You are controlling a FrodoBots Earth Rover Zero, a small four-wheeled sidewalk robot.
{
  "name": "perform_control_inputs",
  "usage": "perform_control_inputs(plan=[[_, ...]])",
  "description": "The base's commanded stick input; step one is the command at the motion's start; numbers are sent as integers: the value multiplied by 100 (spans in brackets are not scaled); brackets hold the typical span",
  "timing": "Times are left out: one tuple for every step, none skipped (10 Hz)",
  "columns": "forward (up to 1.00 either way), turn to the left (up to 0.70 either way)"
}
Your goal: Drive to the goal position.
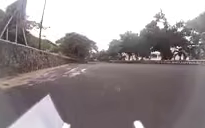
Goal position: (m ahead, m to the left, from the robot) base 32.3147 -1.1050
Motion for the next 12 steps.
perform_control_inputs(plan=[[100, 0], [100, -36], [100, -37], [100, 0], [100, 0], [100, 0], [100, 0], [100, 0], [100, 0], [100, 0], [100, 0], [100, 0]])
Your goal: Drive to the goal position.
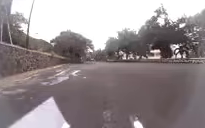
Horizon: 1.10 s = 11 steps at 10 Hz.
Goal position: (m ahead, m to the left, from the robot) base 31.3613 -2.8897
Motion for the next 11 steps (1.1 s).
perform_control_inputs(plan=[[100, 0], [100, 0], [100, 0], [100, 0], [100, 0], [100, 0], [100, 0], [100, 0], [100, 0], [100, 0], [100, 0]])
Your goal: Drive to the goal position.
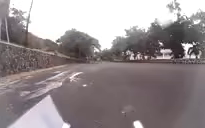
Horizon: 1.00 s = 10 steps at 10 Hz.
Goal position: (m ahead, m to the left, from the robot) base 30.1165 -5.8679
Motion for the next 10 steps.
perform_control_inputs(plan=[[100, 0], [100, 0], [100, 0], [100, 0], [100, 0], [100, 0], [100, 0], [100, 0], [100, 0], [100, 0]])
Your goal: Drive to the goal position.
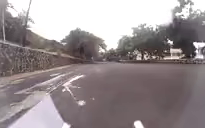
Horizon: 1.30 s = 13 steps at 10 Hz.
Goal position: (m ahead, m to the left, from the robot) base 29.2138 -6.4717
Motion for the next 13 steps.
perform_control_inputs(plan=[[100, 0], [100, 0], [100, 0], [100, 0], [100, 0], [100, 0], [100, 0], [100, 0], [100, 0], [100, 0], [100, 0], [100, 0], [100, 0]])
